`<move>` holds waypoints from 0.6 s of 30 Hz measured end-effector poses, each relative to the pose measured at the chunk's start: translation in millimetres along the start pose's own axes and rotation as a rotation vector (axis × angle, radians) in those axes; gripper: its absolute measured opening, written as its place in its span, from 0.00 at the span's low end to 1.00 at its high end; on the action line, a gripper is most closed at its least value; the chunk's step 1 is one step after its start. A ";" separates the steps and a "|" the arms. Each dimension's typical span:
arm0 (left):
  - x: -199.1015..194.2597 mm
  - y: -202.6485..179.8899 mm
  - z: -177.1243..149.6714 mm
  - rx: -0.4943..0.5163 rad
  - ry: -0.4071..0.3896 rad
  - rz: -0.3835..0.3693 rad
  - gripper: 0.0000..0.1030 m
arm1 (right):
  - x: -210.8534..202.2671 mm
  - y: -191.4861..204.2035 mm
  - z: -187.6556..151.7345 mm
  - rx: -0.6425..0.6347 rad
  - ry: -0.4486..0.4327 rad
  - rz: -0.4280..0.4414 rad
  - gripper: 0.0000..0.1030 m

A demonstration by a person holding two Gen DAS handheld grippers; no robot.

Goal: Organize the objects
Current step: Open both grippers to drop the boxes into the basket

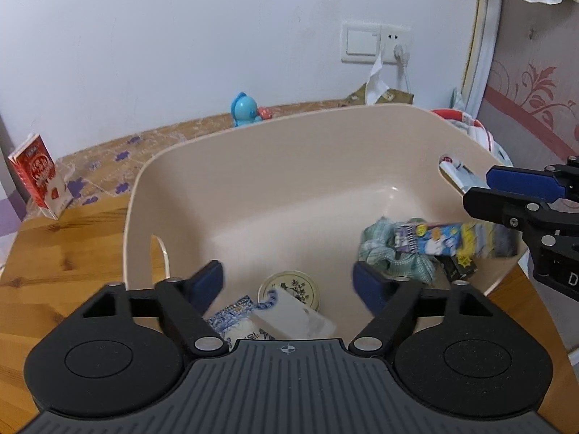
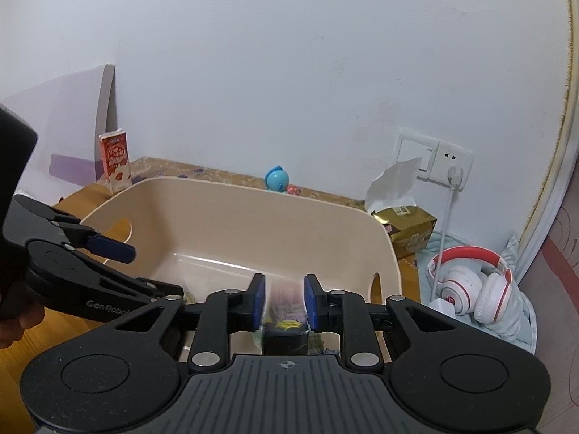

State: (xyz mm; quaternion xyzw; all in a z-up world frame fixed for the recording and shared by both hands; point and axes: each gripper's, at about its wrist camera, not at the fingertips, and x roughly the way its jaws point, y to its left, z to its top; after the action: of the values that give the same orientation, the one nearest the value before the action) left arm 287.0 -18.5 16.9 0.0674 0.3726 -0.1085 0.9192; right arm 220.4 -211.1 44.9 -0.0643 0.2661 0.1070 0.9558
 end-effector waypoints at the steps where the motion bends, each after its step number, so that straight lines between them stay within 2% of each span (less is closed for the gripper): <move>1: -2.7 -0.4 -0.1 0.002 -0.004 -0.002 0.80 | -2.8 -0.3 -0.1 0.005 -0.009 0.000 0.39; 14: -50.5 -4.6 -12.6 0.006 -0.074 -0.001 0.81 | -41.9 7.2 -12.1 -0.016 -0.053 -0.012 0.67; 18: -65.3 -3.8 -21.6 0.001 -0.093 0.001 0.81 | -48.9 8.6 -21.3 -0.030 -0.037 -0.018 0.70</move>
State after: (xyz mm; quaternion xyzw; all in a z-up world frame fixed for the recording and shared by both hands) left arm 226.0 -8.0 46.9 0.0631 0.3292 -0.1111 0.9356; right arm 166.9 -215.0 51.8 -0.0791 0.2460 0.1036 0.9604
